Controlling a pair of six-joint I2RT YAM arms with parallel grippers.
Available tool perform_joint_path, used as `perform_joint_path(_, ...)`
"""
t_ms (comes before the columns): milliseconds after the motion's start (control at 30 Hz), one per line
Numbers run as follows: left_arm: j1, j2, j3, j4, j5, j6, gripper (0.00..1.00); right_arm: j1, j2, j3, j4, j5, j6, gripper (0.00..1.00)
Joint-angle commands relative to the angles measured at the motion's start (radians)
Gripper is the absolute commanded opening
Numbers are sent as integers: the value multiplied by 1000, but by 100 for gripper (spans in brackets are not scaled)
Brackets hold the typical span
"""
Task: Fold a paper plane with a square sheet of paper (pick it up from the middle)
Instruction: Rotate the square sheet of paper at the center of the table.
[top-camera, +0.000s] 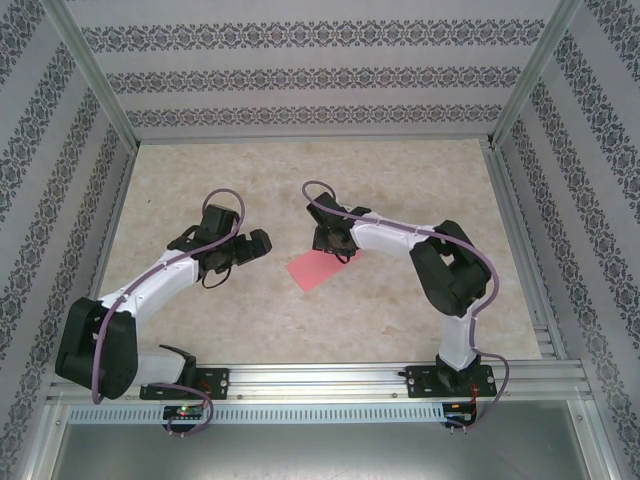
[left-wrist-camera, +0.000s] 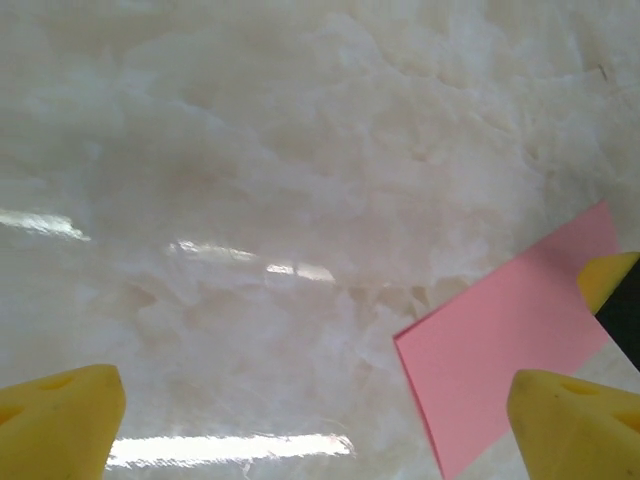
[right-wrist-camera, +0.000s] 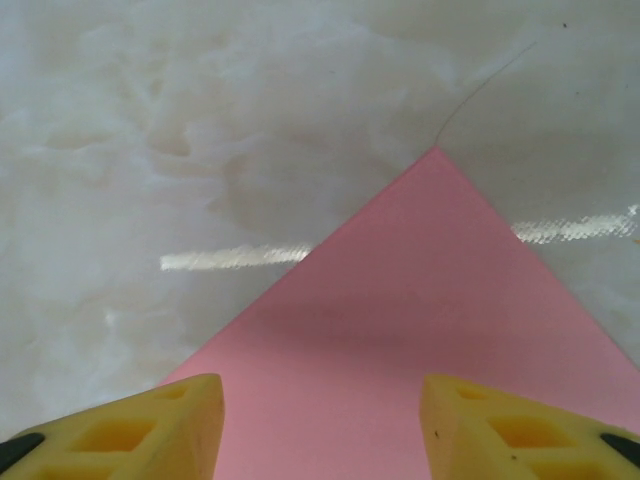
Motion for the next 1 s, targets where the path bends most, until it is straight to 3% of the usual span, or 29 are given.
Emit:
perform_joint_path(0,40,12,-8,23,11,43,100,18,50,57,-63,44,19,56)
perform_joint_path(167,82,23,-24,60,57,17,100,41,100,92,-55,-26,-35,58)
perform_joint_path(333,86,24,-31,89,88,37,100,86,138,105,6,-243,-243,55)
perform_joint_path(433,86,33,-14,63,90,68,100,109,141,119,-5,-283,-373,55)
perform_joint_path(533,88,19,-6,31,60,91,100,101,109,134,-16,-230,-424,55)
perform_joint_path(633,102,2,10,-19,14,89,100,100,17,132,1,-201,-372,54)
perform_joint_path(767,168,-33,-26,-6,50,32,100,161,-84,74,38,-208,-210,48)
perform_joint_path(867,209,-46,-51,0,70,7,100,223,-88,46,66,-233,-71,39)
perform_joint_path(967,244,-54,-81,18,89,-24,100,272,-78,21,126,-255,31,36)
